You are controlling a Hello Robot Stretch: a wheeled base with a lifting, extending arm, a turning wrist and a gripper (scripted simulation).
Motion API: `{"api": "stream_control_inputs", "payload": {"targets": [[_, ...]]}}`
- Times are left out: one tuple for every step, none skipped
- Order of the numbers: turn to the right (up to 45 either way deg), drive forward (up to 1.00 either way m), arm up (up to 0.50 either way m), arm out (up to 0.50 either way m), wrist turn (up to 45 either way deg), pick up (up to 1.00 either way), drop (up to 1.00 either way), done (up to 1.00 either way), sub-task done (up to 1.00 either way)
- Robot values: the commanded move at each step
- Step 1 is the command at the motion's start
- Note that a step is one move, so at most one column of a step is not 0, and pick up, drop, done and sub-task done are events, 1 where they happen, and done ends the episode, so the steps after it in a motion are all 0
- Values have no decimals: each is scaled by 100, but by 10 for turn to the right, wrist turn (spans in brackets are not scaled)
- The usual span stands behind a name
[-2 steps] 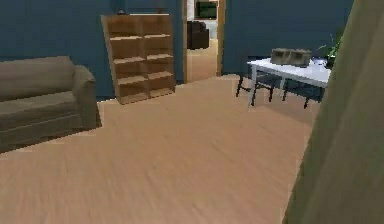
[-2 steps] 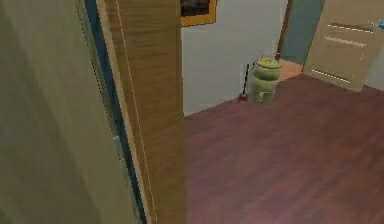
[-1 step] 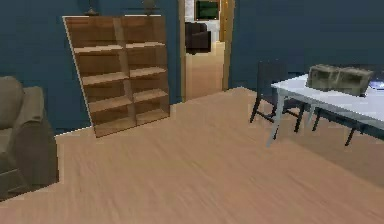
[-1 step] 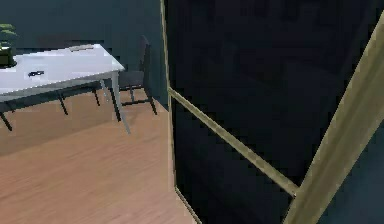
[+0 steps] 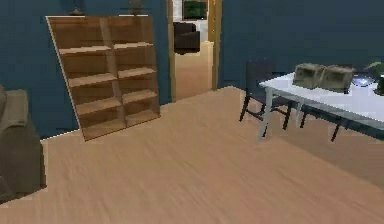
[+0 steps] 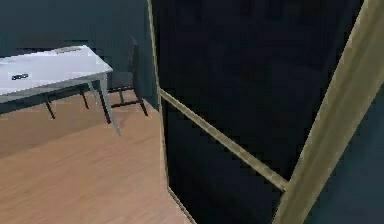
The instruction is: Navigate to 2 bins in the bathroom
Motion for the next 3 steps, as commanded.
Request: {"api": "stream_control_inputs", "payload": {"targets": [[0, 100, 0, 0, 0, 0, 0, 0, 0], [0, 100, 0, 0, 0, 0, 0, 0, 0], [0, 100, 0, 0, 0, 0, 0, 0, 0]]}}
